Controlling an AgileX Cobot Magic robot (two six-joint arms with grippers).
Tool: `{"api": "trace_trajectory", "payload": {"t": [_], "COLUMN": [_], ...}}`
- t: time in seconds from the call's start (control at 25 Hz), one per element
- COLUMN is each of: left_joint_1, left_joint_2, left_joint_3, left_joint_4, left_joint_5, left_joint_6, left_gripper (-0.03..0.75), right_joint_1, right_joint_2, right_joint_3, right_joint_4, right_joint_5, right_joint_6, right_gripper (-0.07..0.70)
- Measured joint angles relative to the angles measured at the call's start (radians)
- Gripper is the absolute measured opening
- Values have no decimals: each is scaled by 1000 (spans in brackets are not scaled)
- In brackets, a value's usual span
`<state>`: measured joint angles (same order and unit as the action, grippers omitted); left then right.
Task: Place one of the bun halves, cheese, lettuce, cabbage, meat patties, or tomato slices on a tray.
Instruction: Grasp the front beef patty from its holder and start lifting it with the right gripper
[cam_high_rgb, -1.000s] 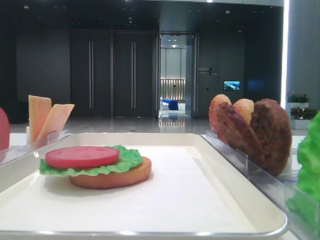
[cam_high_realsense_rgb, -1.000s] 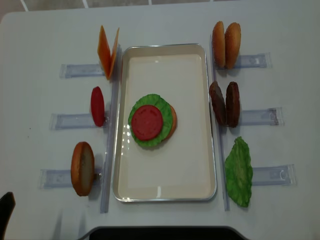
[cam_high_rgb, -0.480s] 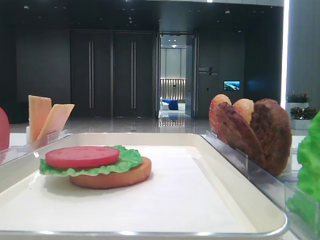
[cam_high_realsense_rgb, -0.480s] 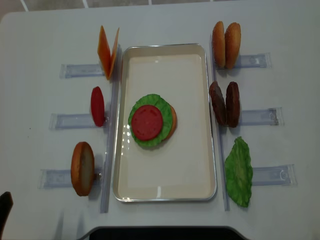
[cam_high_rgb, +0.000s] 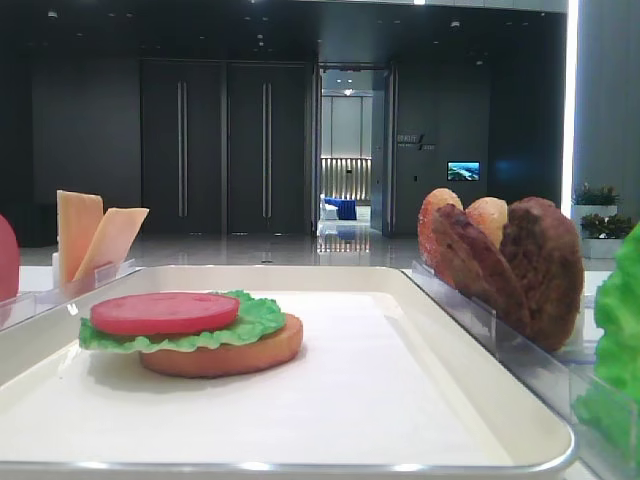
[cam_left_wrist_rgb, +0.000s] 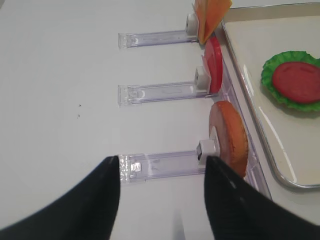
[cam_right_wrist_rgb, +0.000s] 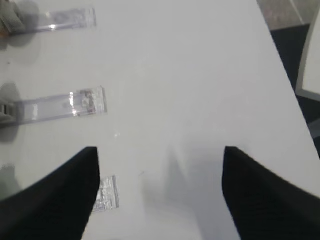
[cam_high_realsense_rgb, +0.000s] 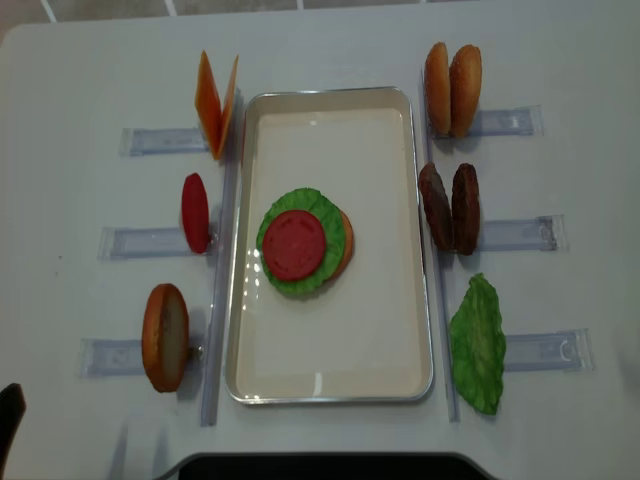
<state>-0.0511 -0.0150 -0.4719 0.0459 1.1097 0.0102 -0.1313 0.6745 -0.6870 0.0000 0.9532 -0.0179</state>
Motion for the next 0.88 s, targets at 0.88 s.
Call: {"api": "trace_trajectory", "payload": {"t": [0.88], "left_joint_1": [0], "left_joint_2": [0], "left_joint_3": [0], "left_joint_4": [0], "left_joint_5": [0], "left_joint_6": [0], "left_gripper": [375], "right_joint_1": [345], "right_joint_2": [880], "right_joint_3": [-667], "right_joint_4": [0], "right_joint_5": [238], "right_joint_6": [160], "right_gripper": [488]}}
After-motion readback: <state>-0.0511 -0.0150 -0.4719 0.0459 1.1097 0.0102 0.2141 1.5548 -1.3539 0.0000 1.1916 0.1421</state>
